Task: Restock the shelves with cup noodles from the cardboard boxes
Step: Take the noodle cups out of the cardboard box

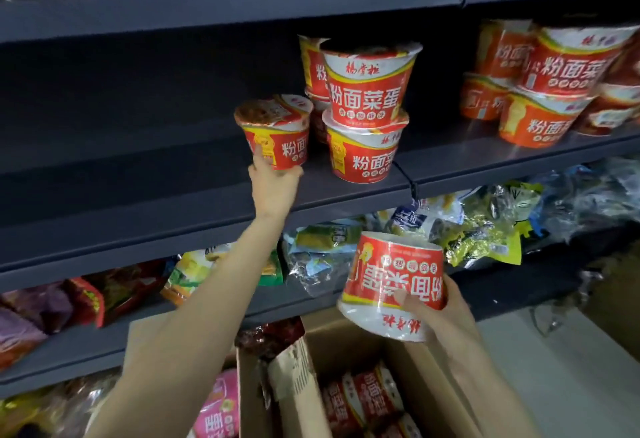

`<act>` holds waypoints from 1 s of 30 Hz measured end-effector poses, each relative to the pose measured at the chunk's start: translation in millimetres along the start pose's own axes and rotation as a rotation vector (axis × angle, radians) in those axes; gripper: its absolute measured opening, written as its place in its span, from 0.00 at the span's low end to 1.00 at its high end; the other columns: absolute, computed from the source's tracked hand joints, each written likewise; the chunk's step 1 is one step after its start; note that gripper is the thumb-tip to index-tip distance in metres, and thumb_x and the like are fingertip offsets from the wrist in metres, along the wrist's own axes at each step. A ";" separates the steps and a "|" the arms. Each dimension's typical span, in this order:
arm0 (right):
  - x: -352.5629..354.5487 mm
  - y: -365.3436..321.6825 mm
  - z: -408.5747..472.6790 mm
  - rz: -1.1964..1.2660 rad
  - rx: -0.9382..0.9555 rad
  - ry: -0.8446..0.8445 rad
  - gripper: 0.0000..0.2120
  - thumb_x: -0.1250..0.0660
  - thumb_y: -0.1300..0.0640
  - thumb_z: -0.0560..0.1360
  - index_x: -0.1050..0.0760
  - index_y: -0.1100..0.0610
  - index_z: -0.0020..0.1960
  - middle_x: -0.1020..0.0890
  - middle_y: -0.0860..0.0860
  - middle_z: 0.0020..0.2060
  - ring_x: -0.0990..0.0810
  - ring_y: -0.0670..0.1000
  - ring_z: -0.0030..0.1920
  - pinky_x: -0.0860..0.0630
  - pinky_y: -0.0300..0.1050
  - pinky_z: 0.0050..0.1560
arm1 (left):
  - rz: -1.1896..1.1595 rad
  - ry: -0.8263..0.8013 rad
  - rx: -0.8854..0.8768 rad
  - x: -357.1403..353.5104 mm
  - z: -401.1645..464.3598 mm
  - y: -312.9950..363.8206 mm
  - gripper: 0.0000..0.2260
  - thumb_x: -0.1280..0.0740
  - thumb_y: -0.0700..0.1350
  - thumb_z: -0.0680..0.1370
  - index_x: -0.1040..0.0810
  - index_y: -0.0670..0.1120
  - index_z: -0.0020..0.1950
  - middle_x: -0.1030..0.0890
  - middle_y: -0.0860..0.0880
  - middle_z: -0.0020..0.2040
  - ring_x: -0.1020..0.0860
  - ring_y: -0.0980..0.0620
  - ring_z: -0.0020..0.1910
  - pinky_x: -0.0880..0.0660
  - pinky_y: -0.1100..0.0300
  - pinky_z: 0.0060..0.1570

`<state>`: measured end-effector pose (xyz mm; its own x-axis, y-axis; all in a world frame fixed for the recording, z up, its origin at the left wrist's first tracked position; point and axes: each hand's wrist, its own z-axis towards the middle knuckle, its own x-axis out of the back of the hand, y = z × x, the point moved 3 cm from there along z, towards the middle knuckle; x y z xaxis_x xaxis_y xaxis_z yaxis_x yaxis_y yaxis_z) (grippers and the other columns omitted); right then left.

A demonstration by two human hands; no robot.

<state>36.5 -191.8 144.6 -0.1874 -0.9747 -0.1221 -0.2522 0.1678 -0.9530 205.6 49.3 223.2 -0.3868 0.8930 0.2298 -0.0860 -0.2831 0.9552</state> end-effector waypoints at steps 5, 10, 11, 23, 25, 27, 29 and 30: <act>-15.3 -16.5 -9.4 0.192 -0.028 -0.099 0.30 0.27 0.53 0.60 0.27 0.57 0.61 0.14 0.50 0.43 0.15 0.48 0.40 0.22 0.37 0.32 | -0.020 -0.663 -0.193 28.1 -128.7 -10.0 0.28 0.30 0.61 0.70 0.32 0.60 0.69 0.30 0.58 0.68 0.31 0.63 0.66 0.29 0.66 0.61; -44.7 -42.6 -21.7 0.136 0.013 -0.161 0.42 0.26 0.37 0.57 0.33 0.47 0.68 0.18 0.49 0.55 0.18 0.50 0.52 0.22 0.53 0.49 | 0.064 -0.649 -0.310 65.3 -156.2 -10.6 0.34 0.27 0.56 0.70 0.39 0.65 0.71 0.32 0.60 0.68 0.31 0.59 0.67 0.31 0.61 0.63; -51.0 -48.5 -23.6 0.142 0.013 -0.185 0.43 0.28 0.32 0.57 0.34 0.46 0.68 0.19 0.50 0.56 0.18 0.52 0.55 0.22 0.56 0.51 | 0.003 -0.591 -0.293 72.1 -156.2 -4.4 0.31 0.28 0.54 0.72 0.39 0.64 0.72 0.30 0.58 0.68 0.29 0.58 0.66 0.29 0.61 0.61; -143.0 -139.1 -9.0 0.052 0.272 -0.322 0.13 0.42 0.42 0.78 0.31 0.42 0.61 0.26 0.47 0.64 0.26 0.52 0.62 0.29 0.55 0.63 | -0.328 -0.120 -0.052 120.2 -66.3 81.9 0.08 0.36 0.54 0.79 0.24 0.57 0.56 0.17 0.55 0.49 0.18 0.55 0.48 0.20 0.57 0.46; -153.8 -148.4 1.0 0.089 0.252 -0.337 0.10 0.40 0.45 0.79 0.30 0.42 0.59 0.25 0.44 0.59 0.27 0.54 0.62 0.31 0.60 0.64 | -0.336 -0.100 -0.001 116.8 -51.9 85.0 0.07 0.37 0.57 0.78 0.24 0.58 0.54 0.17 0.57 0.47 0.19 0.55 0.49 0.21 0.58 0.48; -163.3 -157.5 13.3 0.139 0.216 -0.331 0.12 0.41 0.48 0.79 0.30 0.48 0.61 0.24 0.45 0.56 0.25 0.56 0.60 0.31 0.60 0.61 | -0.288 -0.107 0.027 112.7 -39.5 85.4 0.12 0.38 0.61 0.77 0.25 0.58 0.56 0.18 0.57 0.50 0.20 0.55 0.52 0.23 0.54 0.52; -171.1 -166.1 25.0 0.153 0.212 -0.314 0.16 0.43 0.51 0.79 0.29 0.54 0.64 0.24 0.50 0.59 0.24 0.58 0.59 0.28 0.57 0.56 | -0.284 -0.140 0.030 108.6 -29.4 87.8 0.17 0.38 0.62 0.77 0.26 0.57 0.61 0.19 0.56 0.54 0.21 0.56 0.54 0.23 0.52 0.53; -173.6 -169.8 30.9 0.156 0.212 -0.304 0.16 0.44 0.52 0.78 0.29 0.55 0.64 0.24 0.51 0.58 0.24 0.58 0.58 0.27 0.55 0.54 | -0.297 -0.166 0.020 106.7 -24.7 89.8 0.19 0.39 0.62 0.77 0.28 0.55 0.64 0.19 0.55 0.56 0.22 0.56 0.55 0.23 0.53 0.53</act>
<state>141.2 -55.6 319.1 0.0892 -0.9445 -0.3163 -0.0354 0.3144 -0.9486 134.0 110.6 328.9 -0.1923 0.9808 -0.0334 -0.1534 0.0036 0.9882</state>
